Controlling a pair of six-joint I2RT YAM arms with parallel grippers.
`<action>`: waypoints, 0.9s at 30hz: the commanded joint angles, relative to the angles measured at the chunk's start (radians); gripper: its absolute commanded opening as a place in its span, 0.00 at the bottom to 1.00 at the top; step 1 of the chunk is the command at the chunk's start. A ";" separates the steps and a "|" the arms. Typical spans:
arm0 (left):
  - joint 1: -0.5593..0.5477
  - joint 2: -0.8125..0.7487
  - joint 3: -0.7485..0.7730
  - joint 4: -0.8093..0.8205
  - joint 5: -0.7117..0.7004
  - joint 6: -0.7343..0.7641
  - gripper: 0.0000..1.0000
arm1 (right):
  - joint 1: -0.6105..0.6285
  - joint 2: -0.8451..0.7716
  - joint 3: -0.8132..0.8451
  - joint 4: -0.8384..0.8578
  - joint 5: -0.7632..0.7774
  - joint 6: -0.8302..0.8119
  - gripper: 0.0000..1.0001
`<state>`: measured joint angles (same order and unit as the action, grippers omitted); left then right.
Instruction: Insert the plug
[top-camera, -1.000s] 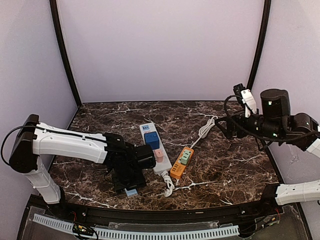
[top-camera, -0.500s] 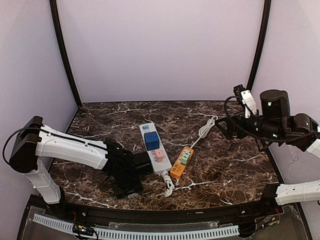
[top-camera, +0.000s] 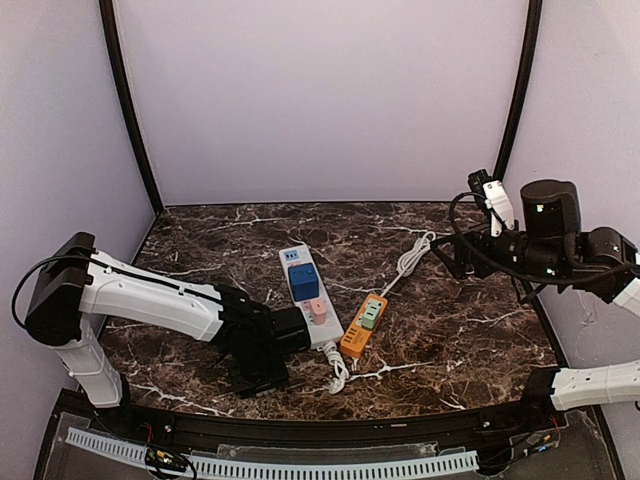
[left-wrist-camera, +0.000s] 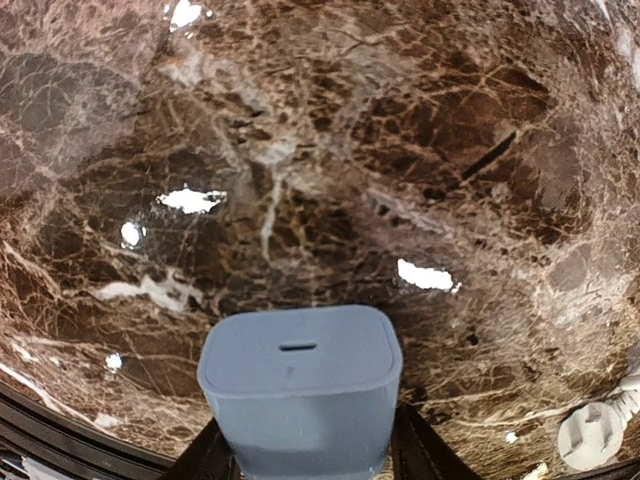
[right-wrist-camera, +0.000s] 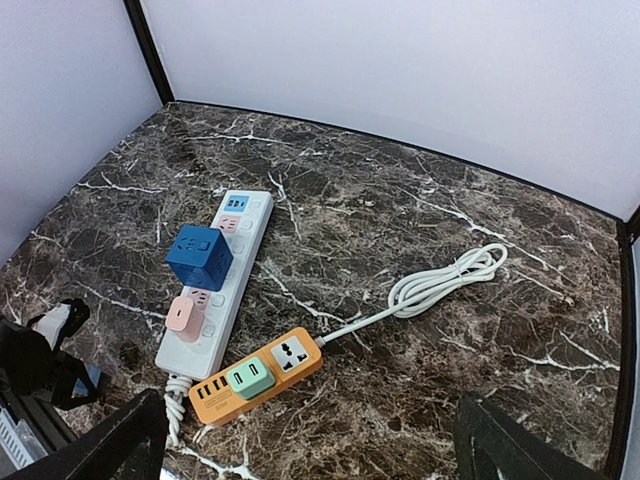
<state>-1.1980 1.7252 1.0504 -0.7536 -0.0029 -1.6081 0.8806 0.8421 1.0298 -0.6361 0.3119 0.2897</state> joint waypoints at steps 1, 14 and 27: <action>-0.014 0.001 -0.006 -0.035 -0.027 0.003 0.50 | -0.009 -0.011 -0.003 0.001 0.010 0.006 0.98; -0.048 0.029 -0.013 -0.020 -0.131 0.019 0.49 | -0.009 0.025 0.023 -0.002 0.011 -0.012 0.99; -0.073 0.047 -0.030 0.017 -0.183 0.044 0.45 | -0.009 0.052 0.033 -0.013 0.012 0.030 0.99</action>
<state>-1.2621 1.7512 1.0481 -0.7483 -0.1364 -1.5738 0.8806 0.8852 1.0351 -0.6514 0.3138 0.2974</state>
